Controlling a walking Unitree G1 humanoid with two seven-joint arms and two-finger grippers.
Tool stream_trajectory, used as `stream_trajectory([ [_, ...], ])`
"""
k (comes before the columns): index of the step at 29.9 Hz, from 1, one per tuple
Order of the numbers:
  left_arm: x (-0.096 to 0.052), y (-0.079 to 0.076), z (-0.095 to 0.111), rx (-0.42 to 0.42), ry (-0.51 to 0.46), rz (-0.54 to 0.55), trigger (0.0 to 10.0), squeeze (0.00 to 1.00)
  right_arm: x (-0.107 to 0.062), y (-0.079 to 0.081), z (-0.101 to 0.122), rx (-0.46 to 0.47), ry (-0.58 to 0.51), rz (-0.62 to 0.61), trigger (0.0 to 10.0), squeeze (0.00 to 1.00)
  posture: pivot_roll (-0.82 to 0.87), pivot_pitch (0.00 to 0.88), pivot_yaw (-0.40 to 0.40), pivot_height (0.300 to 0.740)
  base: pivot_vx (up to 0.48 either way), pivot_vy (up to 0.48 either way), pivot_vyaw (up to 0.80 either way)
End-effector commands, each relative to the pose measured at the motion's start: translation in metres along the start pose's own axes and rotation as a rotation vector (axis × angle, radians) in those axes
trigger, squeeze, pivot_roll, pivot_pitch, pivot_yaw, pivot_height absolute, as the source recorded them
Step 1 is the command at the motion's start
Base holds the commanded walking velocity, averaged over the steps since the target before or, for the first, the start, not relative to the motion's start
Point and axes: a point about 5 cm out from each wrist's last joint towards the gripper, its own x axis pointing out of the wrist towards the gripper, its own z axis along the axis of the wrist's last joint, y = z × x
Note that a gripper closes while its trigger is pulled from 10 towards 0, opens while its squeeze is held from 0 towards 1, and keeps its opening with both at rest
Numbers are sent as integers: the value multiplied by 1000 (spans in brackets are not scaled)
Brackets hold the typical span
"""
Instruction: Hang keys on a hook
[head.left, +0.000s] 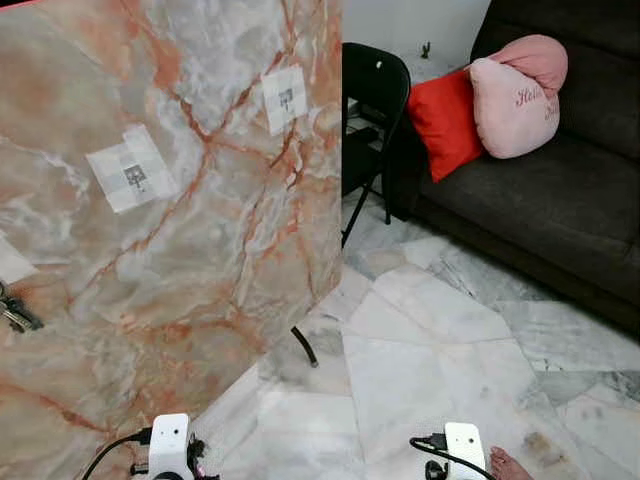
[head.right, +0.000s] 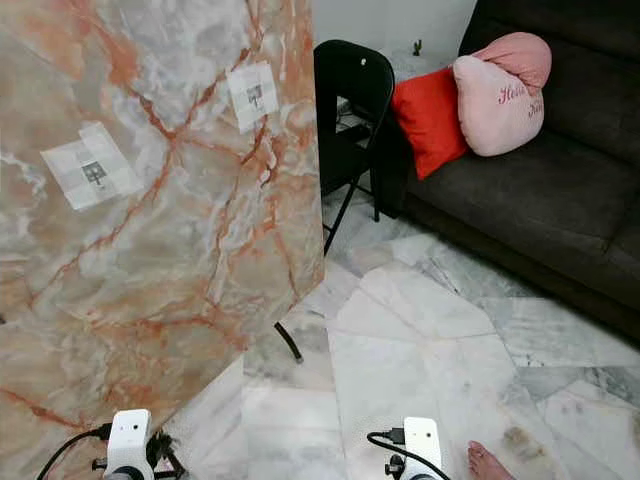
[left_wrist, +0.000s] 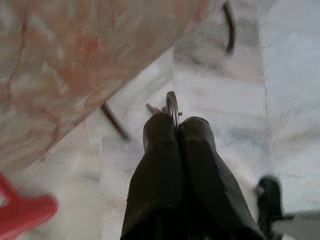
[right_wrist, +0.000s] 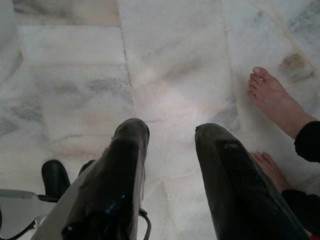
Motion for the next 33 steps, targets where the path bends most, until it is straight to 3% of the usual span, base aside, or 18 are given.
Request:
stream_trajectory([
  [1,13,-16,51,13,-209,-70,10000,0,0,1,-2,-8,1,5,10000,0,-41,3,0,740,0,0,0],
  [2,14,-19,64,19,-255,-91,10000,0,0,1,-2,-9,2,5,10000,0,-41,3,0,740,0,0,0],
  [4,15,-20,70,33,-274,-122,10000,0,0,1,-3,-12,5,7,10000,0,-38,4,0,740,0,0,0],
  [11,13,-20,71,57,-301,-155,10000,0,-1,2,-5,-24,9,13,10000,0,-39,6,-3,740,0,0,0],
  [15,10,-19,87,18,-410,-156,10000,0,-1,3,-5,-29,10,13,10000,0,-38,8,-5,740,0,0,0],
  [17,10,-18,93,-23,-439,-152,10000,0,-1,4,-5,-30,10,13,10000,0,-35,8,-7,740,0,0,0],
  [18,9,-16,111,-111,-514,-160,10000,0,-1,4,-5,-35,10,14,10000,0,-34,8,-8,740,0,0,0],
  [21,6,-16,135,-208,-606,-188,10000,0,-1,4,-5,-40,9,16,10000,0,-33,6,-11,740,0,0,0],
  [26,2,-16,164,-296,-704,-205,10000,0,0,5,-4,-64,5,23,10000,0,-38,2,-11,740,0,0,0],
  [33,-2,-20,187,-366,-764,-254,10000,0,0,6,-4,-74,6,24,10000,0,-39,2,-11,740,0,0,0],
])
